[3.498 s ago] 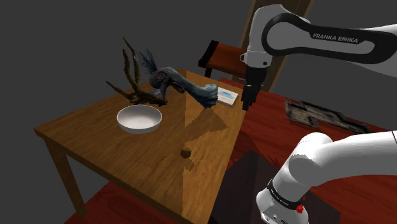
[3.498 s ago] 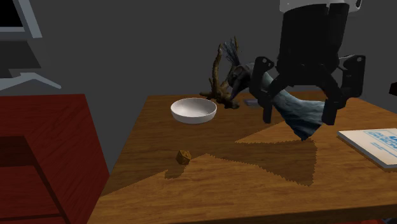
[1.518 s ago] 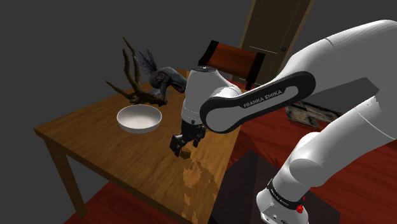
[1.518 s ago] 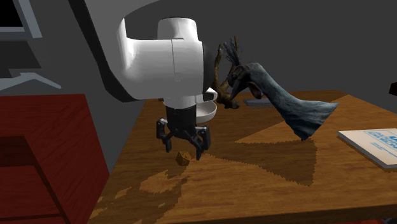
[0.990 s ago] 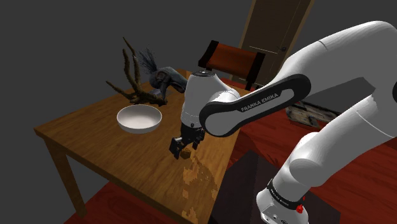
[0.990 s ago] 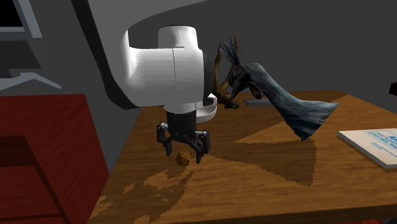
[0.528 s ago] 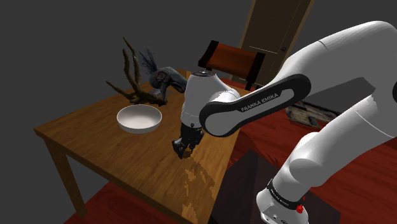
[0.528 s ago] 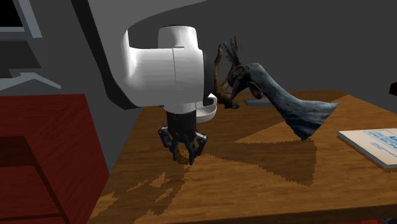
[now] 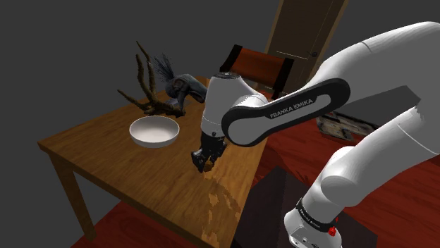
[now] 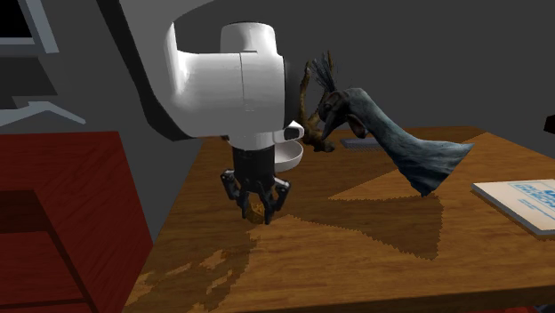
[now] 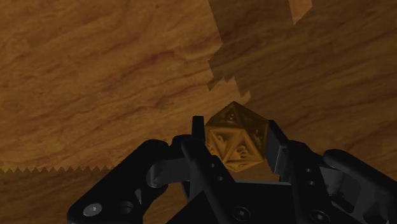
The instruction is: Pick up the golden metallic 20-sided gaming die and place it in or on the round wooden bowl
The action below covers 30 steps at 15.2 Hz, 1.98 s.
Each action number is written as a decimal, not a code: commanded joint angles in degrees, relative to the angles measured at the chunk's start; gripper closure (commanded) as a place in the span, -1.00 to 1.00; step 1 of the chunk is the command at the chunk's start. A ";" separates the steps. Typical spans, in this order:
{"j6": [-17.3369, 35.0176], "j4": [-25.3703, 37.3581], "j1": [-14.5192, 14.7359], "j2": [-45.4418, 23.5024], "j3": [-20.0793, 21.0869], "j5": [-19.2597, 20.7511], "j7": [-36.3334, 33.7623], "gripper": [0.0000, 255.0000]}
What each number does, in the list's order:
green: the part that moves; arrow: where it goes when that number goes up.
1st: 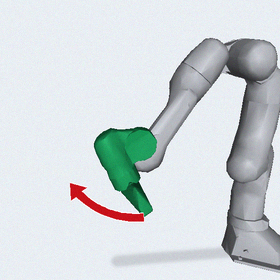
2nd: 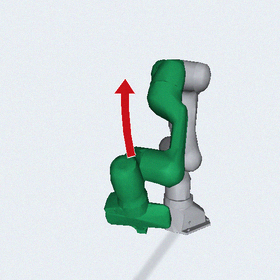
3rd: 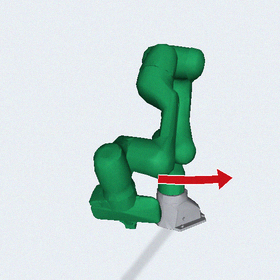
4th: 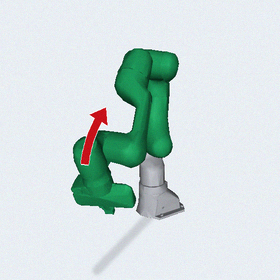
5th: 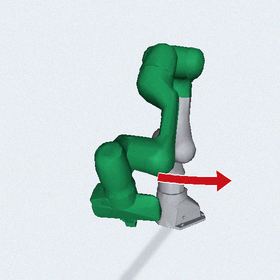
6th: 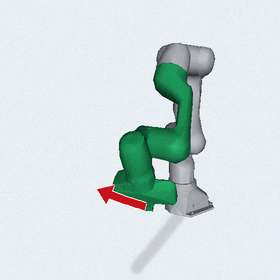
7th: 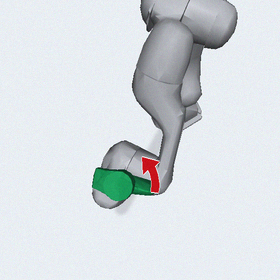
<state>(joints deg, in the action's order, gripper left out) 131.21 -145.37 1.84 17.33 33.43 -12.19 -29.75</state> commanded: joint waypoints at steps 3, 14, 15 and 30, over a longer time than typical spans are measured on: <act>-3.69 1.53 0.38 2.25 -0.84 -0.60 0.55 1.00; -13.25 6.90 0.76 6.61 -3.05 -0.97 1.40 1.00; -14.08 7.45 0.76 6.90 -3.24 -0.95 1.44 1.00; -18.35 30.82 -4.38 -14.09 -1.09 10.54 -3.01 1.00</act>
<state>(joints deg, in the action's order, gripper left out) 113.08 -116.62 -2.23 5.40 32.19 -2.92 -32.34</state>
